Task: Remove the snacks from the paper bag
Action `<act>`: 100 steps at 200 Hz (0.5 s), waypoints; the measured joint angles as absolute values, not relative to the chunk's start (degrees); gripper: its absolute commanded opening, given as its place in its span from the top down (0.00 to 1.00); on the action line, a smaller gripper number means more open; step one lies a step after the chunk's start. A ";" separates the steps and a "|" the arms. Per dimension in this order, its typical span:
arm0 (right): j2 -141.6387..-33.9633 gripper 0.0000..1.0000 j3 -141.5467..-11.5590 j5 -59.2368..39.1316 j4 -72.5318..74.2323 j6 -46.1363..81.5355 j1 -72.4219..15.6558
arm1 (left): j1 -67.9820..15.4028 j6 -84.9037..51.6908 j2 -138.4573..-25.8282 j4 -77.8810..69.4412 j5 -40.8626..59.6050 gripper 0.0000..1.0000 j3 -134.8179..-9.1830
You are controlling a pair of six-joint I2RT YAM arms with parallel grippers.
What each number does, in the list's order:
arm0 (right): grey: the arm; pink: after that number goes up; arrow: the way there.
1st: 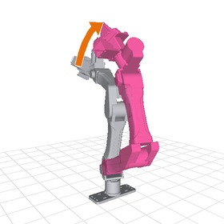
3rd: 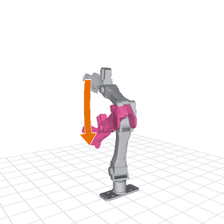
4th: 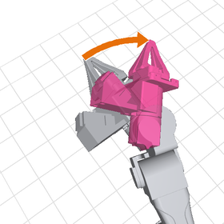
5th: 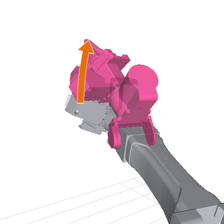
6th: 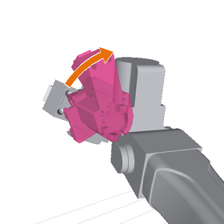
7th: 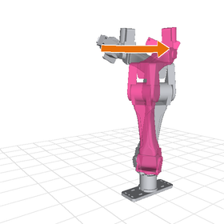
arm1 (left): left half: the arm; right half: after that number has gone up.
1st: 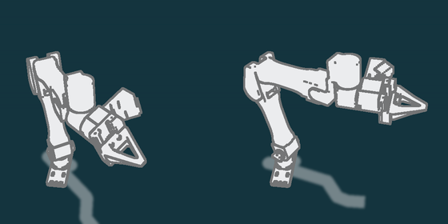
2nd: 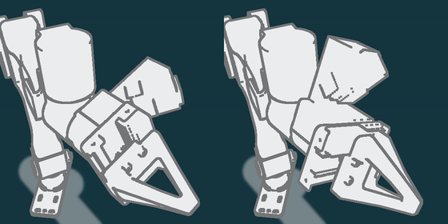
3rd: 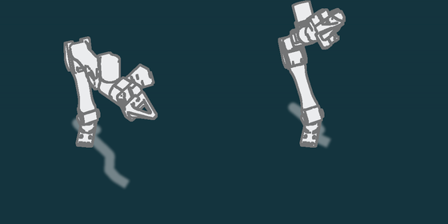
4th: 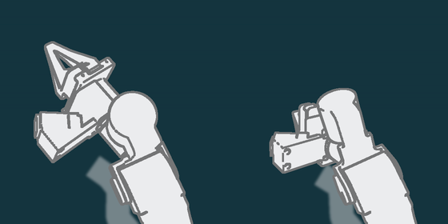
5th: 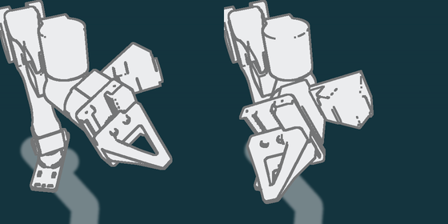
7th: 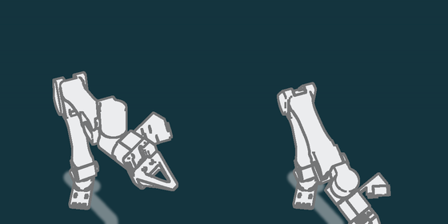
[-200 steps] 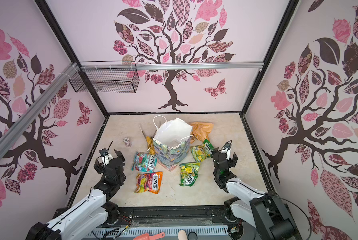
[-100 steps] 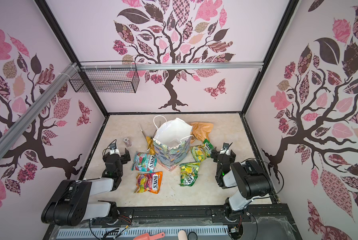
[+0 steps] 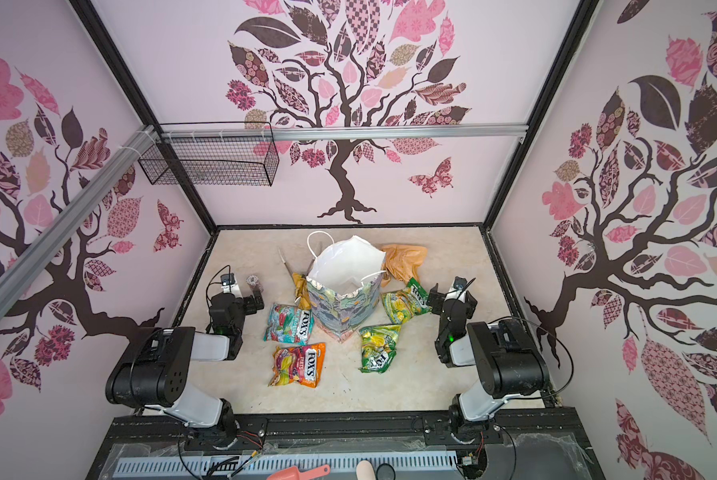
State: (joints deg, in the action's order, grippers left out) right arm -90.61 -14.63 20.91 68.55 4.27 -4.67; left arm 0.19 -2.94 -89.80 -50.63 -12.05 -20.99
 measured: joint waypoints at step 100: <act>-90.61 0.00 -14.63 19.94 67.94 4.27 -4.75 | 0.19 -3.07 -89.78 -49.78 -11.68 0.01 -20.99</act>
State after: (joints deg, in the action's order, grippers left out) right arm -90.61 -14.63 19.94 67.94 4.27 -4.75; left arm 0.19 -3.07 -89.78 -49.78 -11.68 -20.99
